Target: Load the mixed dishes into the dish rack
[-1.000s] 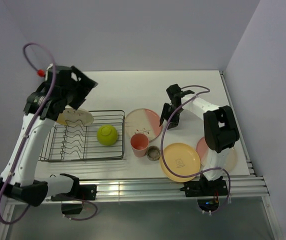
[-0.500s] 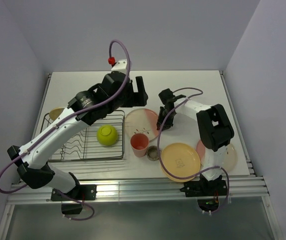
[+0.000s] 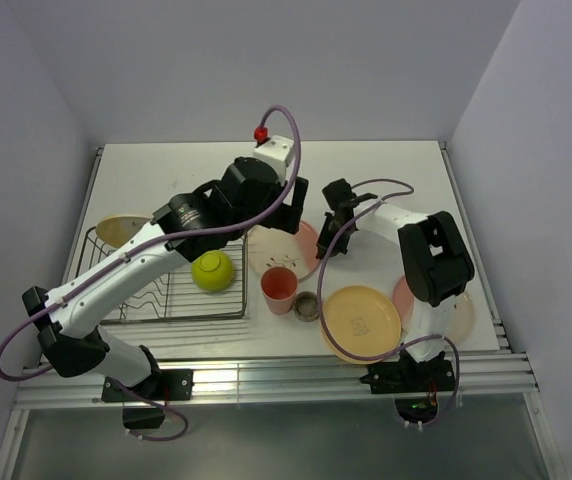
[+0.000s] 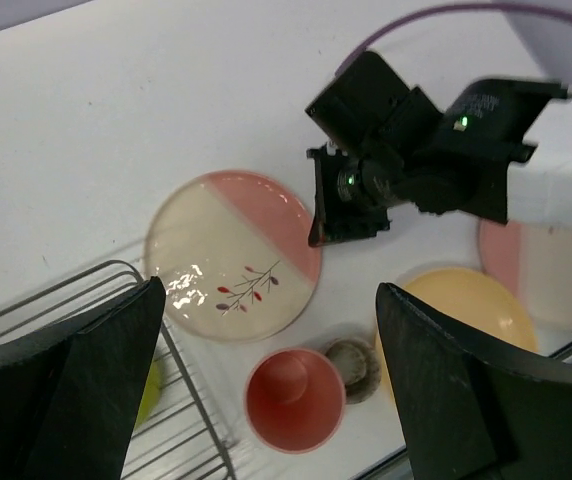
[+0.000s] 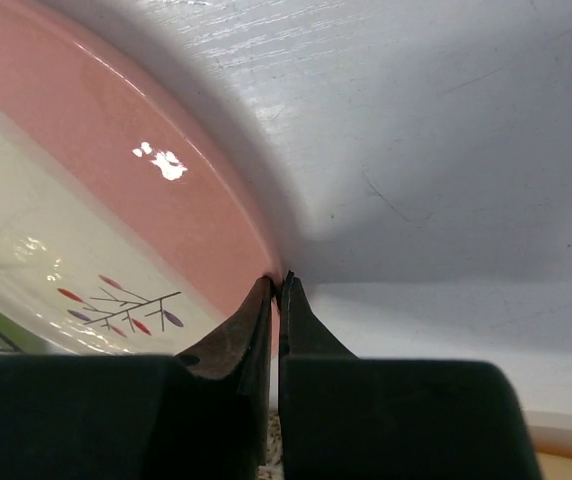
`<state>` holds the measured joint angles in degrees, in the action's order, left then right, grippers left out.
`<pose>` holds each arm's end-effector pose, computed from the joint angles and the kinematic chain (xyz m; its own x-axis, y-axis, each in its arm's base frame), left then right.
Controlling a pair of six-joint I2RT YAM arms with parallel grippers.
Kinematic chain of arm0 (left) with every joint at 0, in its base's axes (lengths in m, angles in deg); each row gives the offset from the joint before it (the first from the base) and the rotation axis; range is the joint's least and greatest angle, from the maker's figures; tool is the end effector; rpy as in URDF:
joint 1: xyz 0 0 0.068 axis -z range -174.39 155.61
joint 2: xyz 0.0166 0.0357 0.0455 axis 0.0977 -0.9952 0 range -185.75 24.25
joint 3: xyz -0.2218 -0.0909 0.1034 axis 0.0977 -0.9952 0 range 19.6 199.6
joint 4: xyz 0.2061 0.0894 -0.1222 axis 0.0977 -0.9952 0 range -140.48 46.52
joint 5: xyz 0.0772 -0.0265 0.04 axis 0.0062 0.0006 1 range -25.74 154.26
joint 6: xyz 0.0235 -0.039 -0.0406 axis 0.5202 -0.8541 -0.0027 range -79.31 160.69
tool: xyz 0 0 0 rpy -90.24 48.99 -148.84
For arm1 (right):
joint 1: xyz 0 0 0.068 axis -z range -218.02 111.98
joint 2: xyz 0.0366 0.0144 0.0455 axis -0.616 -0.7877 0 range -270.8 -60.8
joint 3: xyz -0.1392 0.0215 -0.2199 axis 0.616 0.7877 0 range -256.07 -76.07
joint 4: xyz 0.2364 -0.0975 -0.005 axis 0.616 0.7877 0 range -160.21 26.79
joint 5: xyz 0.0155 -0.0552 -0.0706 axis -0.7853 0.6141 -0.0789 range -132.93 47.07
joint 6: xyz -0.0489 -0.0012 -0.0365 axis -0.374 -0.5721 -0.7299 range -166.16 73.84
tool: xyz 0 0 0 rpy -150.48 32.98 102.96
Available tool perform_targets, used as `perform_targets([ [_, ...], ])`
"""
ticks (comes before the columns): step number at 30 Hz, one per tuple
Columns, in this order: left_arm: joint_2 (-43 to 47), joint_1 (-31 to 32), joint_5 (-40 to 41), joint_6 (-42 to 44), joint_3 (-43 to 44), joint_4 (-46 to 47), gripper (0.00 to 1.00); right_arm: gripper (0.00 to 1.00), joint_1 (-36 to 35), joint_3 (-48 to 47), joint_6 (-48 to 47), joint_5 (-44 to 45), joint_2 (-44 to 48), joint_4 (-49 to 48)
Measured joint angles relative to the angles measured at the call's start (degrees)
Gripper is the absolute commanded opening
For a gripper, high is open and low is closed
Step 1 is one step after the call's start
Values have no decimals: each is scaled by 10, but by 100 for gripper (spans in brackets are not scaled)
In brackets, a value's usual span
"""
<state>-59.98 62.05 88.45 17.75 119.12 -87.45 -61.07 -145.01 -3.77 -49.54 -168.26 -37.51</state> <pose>0.1874 -0.2486 0.4295 -0.4631 0.0549 -0.8846 0.4137 0.8961 -0.1610 0.3276 0.1450 0.1390 -0.9286 0.3327 -0.1644 0.2748 0.9142 0.2977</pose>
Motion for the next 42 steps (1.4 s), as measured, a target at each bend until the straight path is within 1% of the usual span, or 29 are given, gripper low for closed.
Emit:
perform_targets([
  [6, -14, 4, -72, 106, -36, 34, 96, 0, 44, 9, 5, -36, 5, -3],
  [11, -45, 4, -147, 181, -45, 64, 97, 0, 102, -9, -7, -48, 5, 36],
  [15, -84, 4, -195, 228, -44, 80, 97, 0, 125, -29, -14, -60, 5, 57],
  [19, -136, 4, -232, 262, -44, 89, 97, 0, 132, -35, -16, -85, 5, 75],
  [23, -175, 7, -249, 285, -44, 91, 98, 0, 133, -40, -18, -109, 5, 98],
  [27, -192, 10, -257, 303, -44, 101, 98, 0, 142, -43, -20, -131, 5, 121],
  [30, -201, 13, -258, 313, -44, 108, 98, 0, 154, -43, -26, -143, 6, 137],
  [42, -281, 38, -254, 341, -34, 108, 98, 0, 195, -64, -45, -188, 12, 189],
])
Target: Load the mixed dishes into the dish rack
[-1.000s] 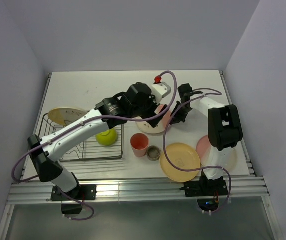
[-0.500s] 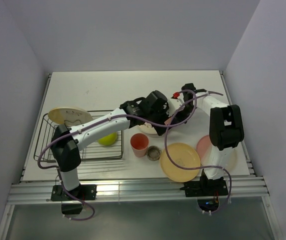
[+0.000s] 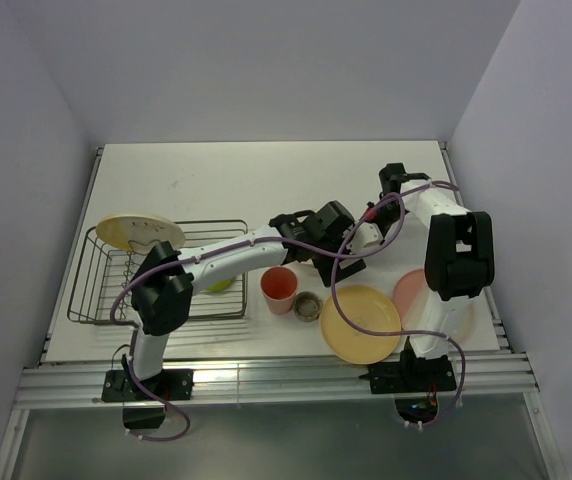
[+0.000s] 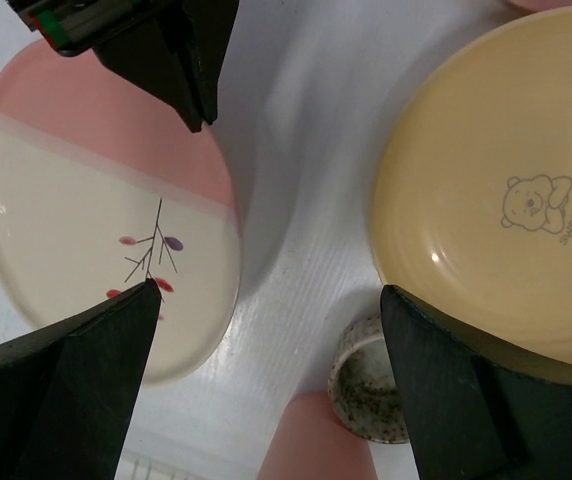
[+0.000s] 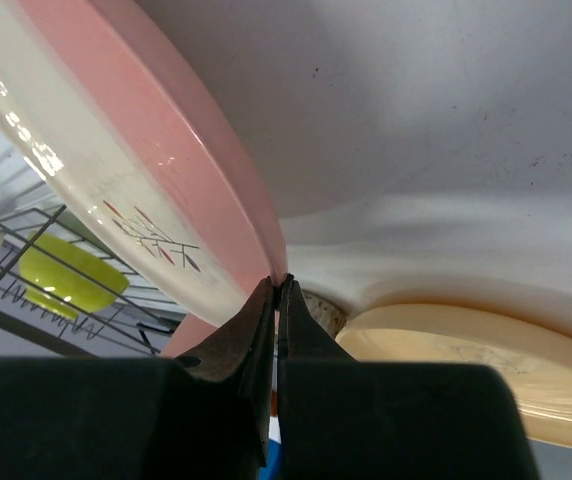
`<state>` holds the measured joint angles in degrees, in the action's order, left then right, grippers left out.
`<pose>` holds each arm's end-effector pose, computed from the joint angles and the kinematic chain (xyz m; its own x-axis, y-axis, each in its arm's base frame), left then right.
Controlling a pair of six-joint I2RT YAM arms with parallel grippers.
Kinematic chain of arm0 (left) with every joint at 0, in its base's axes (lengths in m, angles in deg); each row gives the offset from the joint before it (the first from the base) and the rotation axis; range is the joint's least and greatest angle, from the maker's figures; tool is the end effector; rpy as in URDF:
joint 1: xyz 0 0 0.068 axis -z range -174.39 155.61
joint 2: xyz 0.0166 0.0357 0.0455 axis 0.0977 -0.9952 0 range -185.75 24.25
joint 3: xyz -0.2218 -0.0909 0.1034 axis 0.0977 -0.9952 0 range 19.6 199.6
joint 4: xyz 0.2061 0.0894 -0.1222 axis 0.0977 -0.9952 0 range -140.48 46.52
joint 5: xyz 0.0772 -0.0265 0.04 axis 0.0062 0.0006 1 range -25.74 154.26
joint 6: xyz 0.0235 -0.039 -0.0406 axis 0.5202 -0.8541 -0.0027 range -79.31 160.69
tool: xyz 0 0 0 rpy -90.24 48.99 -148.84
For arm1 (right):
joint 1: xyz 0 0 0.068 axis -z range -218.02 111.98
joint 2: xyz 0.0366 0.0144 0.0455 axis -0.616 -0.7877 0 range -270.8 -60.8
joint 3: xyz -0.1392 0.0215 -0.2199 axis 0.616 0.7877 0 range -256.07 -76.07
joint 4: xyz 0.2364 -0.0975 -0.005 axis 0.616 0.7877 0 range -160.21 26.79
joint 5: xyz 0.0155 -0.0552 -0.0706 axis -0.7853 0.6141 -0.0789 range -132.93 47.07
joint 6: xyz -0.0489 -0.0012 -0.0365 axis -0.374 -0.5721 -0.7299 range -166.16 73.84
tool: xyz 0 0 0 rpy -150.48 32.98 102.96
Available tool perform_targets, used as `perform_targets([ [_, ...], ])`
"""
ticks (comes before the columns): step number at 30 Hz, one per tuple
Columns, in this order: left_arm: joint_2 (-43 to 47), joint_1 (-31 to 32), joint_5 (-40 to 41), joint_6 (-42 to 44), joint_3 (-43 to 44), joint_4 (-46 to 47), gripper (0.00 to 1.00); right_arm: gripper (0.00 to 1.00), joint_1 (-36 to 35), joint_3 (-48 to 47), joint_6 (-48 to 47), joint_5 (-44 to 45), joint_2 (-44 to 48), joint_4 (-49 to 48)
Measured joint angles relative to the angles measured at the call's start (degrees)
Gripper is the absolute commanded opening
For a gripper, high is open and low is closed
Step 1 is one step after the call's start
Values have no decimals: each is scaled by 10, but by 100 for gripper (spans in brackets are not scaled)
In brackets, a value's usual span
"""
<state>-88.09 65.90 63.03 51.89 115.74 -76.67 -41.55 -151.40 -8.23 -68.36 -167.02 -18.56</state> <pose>0.2171 -0.3824 0.2466 -0.1989 0.7406 -0.6418 0.9317 0.3460 0.1105 0.3392 0.0405 0.1700 -0.8490 0.5038 0.1592 0.5205 0.7457 0.4158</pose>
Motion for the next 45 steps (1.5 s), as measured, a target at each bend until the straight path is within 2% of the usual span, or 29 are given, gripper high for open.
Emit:
perform_targets([
  [7, -30, 9, 45, 2, 20, 12, 98, 0, 12, -1, -2, -28, 0, 6],
  [22, -113, 13, 217, 4, 23, 50, 98, 0, 27, 14, -4, -72, 3, 6],
  [29, -129, 17, 304, 17, 25, 71, 94, 0, 30, 30, 1, -83, 17, -2],
  [30, -130, 19, 315, 17, 25, 73, 91, 0, 31, 33, 2, -85, 20, -7],
  [32, -131, 23, 329, 19, 25, 77, 79, 0, 33, 39, 7, -88, 26, -14],
  [33, -132, 24, 333, 20, 25, 78, 71, 0, 34, 40, 8, -90, 28, -15],
  [34, -132, 26, 336, 22, 25, 78, 53, 0, 34, 42, 12, -93, 31, -18],
  [36, -133, 30, 339, 24, 25, 76, 38, 0, 35, 42, 17, -102, 35, -27],
  [37, -134, 32, 339, 28, 25, 77, 25, 0, 39, 42, 23, -109, 38, -32],
  [39, -136, 38, 356, 48, 26, 78, 13, 0, 43, 42, 29, -129, 47, -42],
  [40, -136, 42, 368, 59, 26, 80, 0, 0, 44, 41, 31, -136, 53, -46],
  [42, -136, 45, 389, 75, 30, 80, 0, 0, 46, 38, 35, -149, 65, -58],
  [45, -135, 44, 391, 76, 35, 86, 0, 13, 49, 36, 37, -152, 72, -64],
])
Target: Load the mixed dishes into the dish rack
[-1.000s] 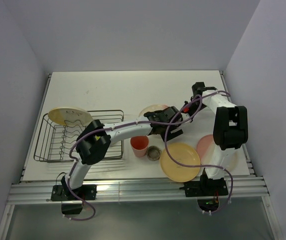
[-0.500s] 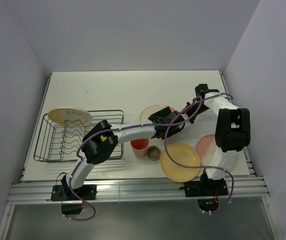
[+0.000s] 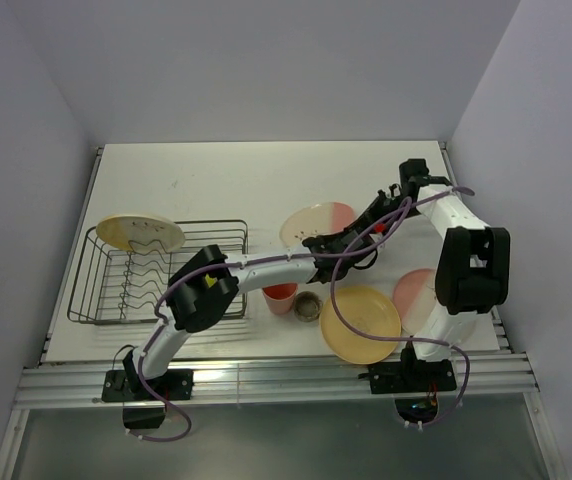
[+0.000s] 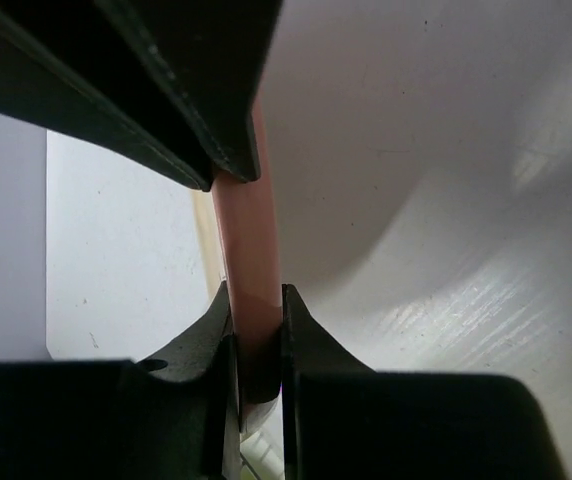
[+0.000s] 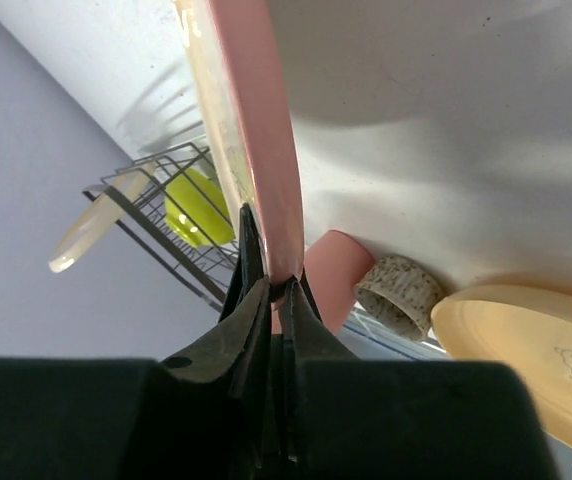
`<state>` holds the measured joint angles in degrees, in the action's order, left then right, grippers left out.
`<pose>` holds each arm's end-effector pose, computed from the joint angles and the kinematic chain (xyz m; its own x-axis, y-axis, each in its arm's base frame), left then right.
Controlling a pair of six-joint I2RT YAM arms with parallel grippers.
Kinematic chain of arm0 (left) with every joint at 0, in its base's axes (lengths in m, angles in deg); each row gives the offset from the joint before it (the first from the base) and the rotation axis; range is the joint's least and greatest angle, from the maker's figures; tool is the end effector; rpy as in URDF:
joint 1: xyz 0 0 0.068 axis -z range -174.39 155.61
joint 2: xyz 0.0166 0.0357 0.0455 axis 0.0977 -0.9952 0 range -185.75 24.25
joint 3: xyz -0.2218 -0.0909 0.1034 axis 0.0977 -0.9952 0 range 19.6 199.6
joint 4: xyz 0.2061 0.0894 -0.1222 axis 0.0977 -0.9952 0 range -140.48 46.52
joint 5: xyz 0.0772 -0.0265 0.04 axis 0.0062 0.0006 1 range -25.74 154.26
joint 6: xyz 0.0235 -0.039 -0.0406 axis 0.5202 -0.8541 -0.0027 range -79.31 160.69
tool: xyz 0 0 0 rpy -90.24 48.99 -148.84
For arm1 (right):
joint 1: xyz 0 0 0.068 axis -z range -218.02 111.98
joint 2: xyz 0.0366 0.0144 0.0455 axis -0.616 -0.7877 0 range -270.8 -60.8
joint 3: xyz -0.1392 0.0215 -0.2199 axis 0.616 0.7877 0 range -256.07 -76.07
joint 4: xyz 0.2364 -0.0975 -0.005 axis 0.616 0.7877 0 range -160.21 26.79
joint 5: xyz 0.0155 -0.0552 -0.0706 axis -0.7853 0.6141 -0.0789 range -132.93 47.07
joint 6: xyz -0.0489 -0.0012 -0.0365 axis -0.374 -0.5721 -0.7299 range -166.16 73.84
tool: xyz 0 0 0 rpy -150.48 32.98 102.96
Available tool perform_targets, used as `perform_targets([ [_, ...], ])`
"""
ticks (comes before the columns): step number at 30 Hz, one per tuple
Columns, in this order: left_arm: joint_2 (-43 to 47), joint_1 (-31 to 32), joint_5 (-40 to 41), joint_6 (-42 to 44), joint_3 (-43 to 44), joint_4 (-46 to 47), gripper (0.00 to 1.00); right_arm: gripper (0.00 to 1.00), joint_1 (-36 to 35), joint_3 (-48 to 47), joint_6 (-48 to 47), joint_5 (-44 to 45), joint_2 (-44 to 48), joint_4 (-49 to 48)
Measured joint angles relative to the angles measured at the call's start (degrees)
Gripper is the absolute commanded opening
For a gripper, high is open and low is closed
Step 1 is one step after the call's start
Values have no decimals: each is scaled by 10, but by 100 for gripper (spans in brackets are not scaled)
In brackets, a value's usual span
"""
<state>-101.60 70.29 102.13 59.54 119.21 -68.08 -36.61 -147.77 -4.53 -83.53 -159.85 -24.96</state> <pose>0.2297 -0.4199 0.1806 -0.1368 0.8855 -0.4440 0.6255 0.4247 0.6545 0.3325 0.0214 0.2021 -0.8299 0.5250 0.1889 0.5022 0.5552 0.6630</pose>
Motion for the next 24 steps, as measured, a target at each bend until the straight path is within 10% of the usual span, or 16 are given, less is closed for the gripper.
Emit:
perform_targets([
  [3, 3, -1, 0, -2, 1, 6, 0, 52, 8, -1, 3, -4, 6, 0],
  [6, 13, -11, -10, -11, 1, 6, 0, 60, 21, -18, -4, 1, 19, 16],
  [24, 98, -115, -209, -182, 78, -96, 0, 61, 84, -55, 1, 24, 150, 9],
])
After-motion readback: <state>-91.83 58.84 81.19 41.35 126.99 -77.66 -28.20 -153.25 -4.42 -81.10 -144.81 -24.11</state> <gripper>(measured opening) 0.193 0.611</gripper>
